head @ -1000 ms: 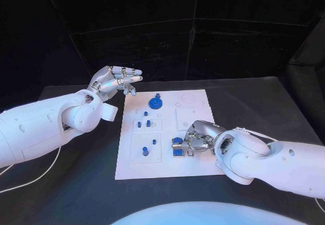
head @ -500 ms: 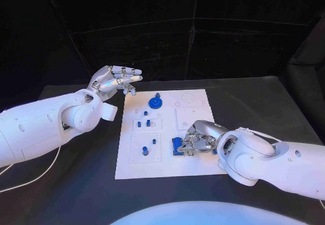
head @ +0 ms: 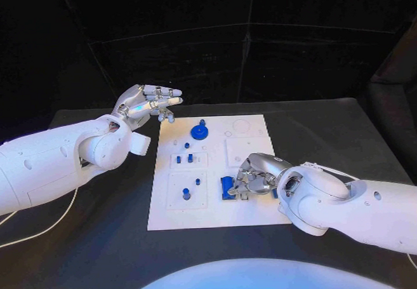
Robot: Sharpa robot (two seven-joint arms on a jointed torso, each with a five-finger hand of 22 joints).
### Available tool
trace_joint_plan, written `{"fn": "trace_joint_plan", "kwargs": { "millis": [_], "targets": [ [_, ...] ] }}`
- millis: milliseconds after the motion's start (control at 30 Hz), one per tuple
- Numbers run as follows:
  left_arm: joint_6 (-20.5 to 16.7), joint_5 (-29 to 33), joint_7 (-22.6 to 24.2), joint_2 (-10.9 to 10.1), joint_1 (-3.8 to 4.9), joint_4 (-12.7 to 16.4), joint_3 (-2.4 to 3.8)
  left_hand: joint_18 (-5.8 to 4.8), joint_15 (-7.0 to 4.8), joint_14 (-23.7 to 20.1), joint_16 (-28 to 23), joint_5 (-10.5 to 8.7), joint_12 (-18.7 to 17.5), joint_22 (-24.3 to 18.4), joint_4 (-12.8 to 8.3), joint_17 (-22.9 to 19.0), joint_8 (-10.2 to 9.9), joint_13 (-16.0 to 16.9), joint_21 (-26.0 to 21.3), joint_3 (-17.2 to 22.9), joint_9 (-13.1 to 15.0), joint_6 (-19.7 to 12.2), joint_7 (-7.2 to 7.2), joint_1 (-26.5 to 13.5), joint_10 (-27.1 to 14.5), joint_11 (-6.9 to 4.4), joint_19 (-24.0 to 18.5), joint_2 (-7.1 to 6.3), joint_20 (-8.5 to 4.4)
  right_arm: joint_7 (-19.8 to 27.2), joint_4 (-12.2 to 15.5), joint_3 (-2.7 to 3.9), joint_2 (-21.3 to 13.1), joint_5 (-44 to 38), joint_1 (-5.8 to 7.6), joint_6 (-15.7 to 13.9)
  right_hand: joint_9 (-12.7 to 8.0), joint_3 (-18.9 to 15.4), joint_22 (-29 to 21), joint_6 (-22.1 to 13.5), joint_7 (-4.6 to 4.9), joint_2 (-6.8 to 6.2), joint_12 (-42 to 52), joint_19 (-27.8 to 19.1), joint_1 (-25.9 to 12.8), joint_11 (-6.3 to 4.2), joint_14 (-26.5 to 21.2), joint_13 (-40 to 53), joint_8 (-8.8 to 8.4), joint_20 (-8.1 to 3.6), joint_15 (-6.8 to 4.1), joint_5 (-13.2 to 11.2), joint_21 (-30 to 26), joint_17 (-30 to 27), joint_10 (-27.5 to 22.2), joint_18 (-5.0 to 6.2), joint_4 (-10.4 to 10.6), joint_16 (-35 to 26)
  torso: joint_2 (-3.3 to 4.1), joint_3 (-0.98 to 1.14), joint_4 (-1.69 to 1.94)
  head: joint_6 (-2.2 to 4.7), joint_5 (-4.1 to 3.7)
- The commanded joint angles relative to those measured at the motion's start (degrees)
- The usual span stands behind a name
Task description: Assemble the parts on the task board
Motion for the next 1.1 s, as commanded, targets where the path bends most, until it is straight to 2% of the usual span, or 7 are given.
{"fn": "trace_joint_plan", "kwargs": {
  "millis": [33, 200, 500, 667, 833, 900, 1100],
  "targets": [
    [0.64, 0.21, 0.05, -0.04, 0.07, 0.06, 0.04, 0.77, 0.15, -0.33, -0.2, 0.09, 0.21, -0.05, -0.14, -0.05, -0.05, -0.03, -0.26, -0.34, -0.08, 0.0, 0.33, 0.26, -0.49, 0.01, -0.27, 0.39, -0.06, 0.07, 0.05, -0.02, -0.15, -0.72, 0.04, -0.28, 0.11, 0.0, 0.09, 0.24, -0.08, 0.52, 0.36, 0.15, 0.59, -0.02, 4.49, 0.11, 0.44, -0.32, -0.36, 0.3, 0.31, 7.31, 0.35, -0.93, -0.52, 0.22, 0.0, 0.02, -0.14, 0.02, 0.06],
    [0.64, 0.21, 0.07, -0.07, 0.07, 0.09, 0.04, 0.77, 0.15, -0.33, -0.2, 0.09, 0.21, -0.05, -0.14, -0.05, -0.05, -0.03, -0.26, -0.34, -0.08, 0.0, 0.33, 0.26, -0.49, 0.01, -0.27, 0.39, -0.06, 0.87, 0.28, -0.02, -0.32, -0.72, 0.04, -1.3, 0.15, -0.02, 0.11, 0.2, -0.08, 0.6, 0.37, 0.15, 0.69, -0.03, 4.49, 0.14, 0.48, -0.34, -0.38, 0.38, 0.32, 7.33, 0.36, -0.93, -0.62, 0.23, 0.08, 0.02, -0.13, 0.06, -0.01],
    [0.59, 0.21, 0.09, -0.12, 0.07, 0.14, 0.04, 0.77, 0.15, -0.33, -0.2, 0.09, 0.21, -0.05, -0.14, -0.05, -0.05, -0.03, -0.26, -0.34, -0.08, 0.0, 0.33, 0.26, -0.49, 0.01, -0.27, 0.39, -0.06, 3.14, 3.17, 0.08, -5.08, 1.71, 0.14, -5.24, -0.12, -1.14, 0.02, -1.88, 0.61, 1.44, 0.11, 0.1, -0.49, 0.47, 4.5, 0.11, -0.52, -0.22, -0.06, 4.64, 0.24, 7.41, 0.24, -0.93, -0.03, 0.22, 0.0, 0.02, 0.0, 0.24, -0.48],
    [0.47, 0.22, 0.04, -0.17, 0.07, 0.16, 0.03, 0.77, 0.15, -0.33, -0.2, 0.09, 0.21, -0.05, -0.14, -0.05, -0.05, -0.03, -0.26, -0.34, -0.08, 0.0, 0.33, 0.26, -0.49, 0.01, -0.27, 0.39, -0.06, 1.49, 4.08, 0.24, -10.96, 3.77, 1.79, -2.66, -0.4, -1.48, 0.26, -2.53, 0.92, 1.58, 0.51, 0.18, -0.49, 0.72, 4.54, 0.59, -1.24, -0.04, 0.15, 5.26, 0.39, 7.58, 0.39, -0.99, -0.06, 0.29, -0.1, -0.11, -0.07, 0.28, -0.88],
    [0.48, 0.22, 0.05, 0.0, 0.07, 0.04, 0.02, 0.77, 0.16, -0.37, -0.23, 0.09, 0.22, -0.09, -0.13, -0.12, -0.06, -0.03, -0.31, -0.41, -0.08, -0.02, 0.35, 0.26, -0.53, 0.03, -0.28, 0.42, -0.05, 1.73, 4.78, 0.26, -15.91, 4.67, 2.58, 0.43, -0.92, -2.85, 0.53, -3.41, 1.4, 0.96, 0.59, 0.25, -1.33, 1.13, 4.58, 0.79, -2.56, 0.3, 0.49, 7.59, 0.55, 7.76, 0.47, -1.04, 0.33, 0.36, -0.03, 0.02, -0.11, 0.54, -1.62],
    [0.48, 0.22, 0.07, 0.04, 0.07, -0.01, 0.02, 0.77, 0.16, -0.37, -0.23, 0.09, 0.22, -0.09, -0.13, -0.12, -0.06, -0.03, -0.31, -0.41, -0.08, -0.02, 0.35, 0.26, -0.53, 0.03, -0.28, 0.42, -0.05, 1.62, 4.71, 0.26, -16.89, 4.49, 2.68, 1.23, -1.11, -3.06, 0.58, -3.75, 1.56, 1.01, 0.68, 0.26, -1.25, 1.26, 4.58, 0.92, -3.07, 0.4, 0.6, 7.59, 0.58, 7.79, 0.52, -1.04, 0.31, 0.37, -0.09, 0.02, -0.32, 0.45, -1.78],
    [0.58, 0.22, 0.05, 0.14, 0.06, -0.07, -0.13, 0.77, 0.16, -0.37, -0.23, 0.09, 0.22, -0.09, -0.13, -0.12, -0.06, -0.03, -0.31, -0.41, -0.08, -0.02, 0.35, 0.26, -0.53, 0.03, -0.28, 0.42, -0.05, 0.51, 3.73, 0.19, -17.36, 1.89, 2.71, 2.6, -1.27, -3.16, 0.85, -3.92, 1.69, 1.27, 0.88, 0.34, -1.13, 1.37, 4.6, 1.15, -3.5, 0.51, 0.7, 7.65, 0.75, 7.88, 0.62, -1.1, 0.31, 0.41, -0.02, 0.08, -0.29, 0.53, -2.25]
  ]
}}
